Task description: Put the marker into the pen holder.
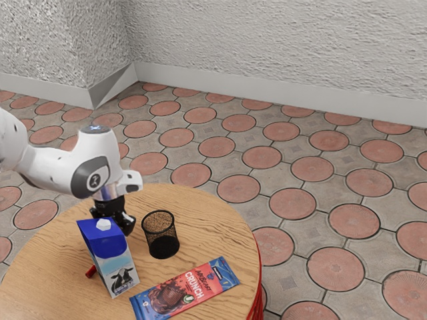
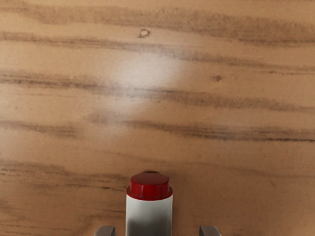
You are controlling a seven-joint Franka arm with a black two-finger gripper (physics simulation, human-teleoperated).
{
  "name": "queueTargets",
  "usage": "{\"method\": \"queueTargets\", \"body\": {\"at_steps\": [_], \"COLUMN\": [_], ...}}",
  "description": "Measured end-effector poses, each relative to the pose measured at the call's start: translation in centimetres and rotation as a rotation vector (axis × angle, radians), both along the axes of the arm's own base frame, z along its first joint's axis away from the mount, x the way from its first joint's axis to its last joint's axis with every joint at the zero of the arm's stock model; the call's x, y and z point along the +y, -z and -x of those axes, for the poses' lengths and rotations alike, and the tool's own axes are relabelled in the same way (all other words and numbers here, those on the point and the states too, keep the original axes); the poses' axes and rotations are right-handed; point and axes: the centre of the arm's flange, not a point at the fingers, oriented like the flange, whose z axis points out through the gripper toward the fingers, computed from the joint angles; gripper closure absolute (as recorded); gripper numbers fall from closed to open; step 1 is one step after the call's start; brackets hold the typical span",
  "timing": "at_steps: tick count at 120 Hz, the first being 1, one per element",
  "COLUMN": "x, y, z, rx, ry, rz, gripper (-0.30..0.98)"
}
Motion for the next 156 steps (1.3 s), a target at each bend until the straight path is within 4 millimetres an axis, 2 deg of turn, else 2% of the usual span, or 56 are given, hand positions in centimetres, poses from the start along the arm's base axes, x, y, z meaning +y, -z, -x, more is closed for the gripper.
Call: {"method": "queueTargets", "body": {"at_steps": [20,43,60,64,72,87,91,97,102,107,116,135,156], "x": [0.1,0.6,0.7,0.7,0.8,0.3,-0.9,-4.0,-6.2,-7.3,-8.0,-10.4,-11.9], "y": [1.1,1.6,0.8,-0.4,-4.5,-15.5,-17.9,-20.8,-22.4,-23.3,-23.4,-21.5,-19.3], "z": [-0.3,-0.3,-0.5,-0.7,-1.1,-1.5,-1.4,-1.5,-1.6,-1.5,-1.6,-2.8,-4.3], "rx": [-0.006,-0.011,-0.031,-0.054,-0.125,-0.322,-0.366,-0.421,-0.452,-0.47,-0.474,-0.439,-0.402], "ry": [-0.011,-0.036,-0.044,-0.044,-0.042,-0.024,0.0,0.061,0.102,0.123,0.137,0.167,0.177], "rz": [-0.001,0.002,-0.004,-0.009,-0.021,-0.047,-0.049,-0.04,-0.034,-0.03,-0.027,-0.008,0.008], "gripper": [0.53,0.66,0.72,0.73,0.75,0.77,0.77,0.78,0.78,0.78,0.78,0.79,0.77]}}
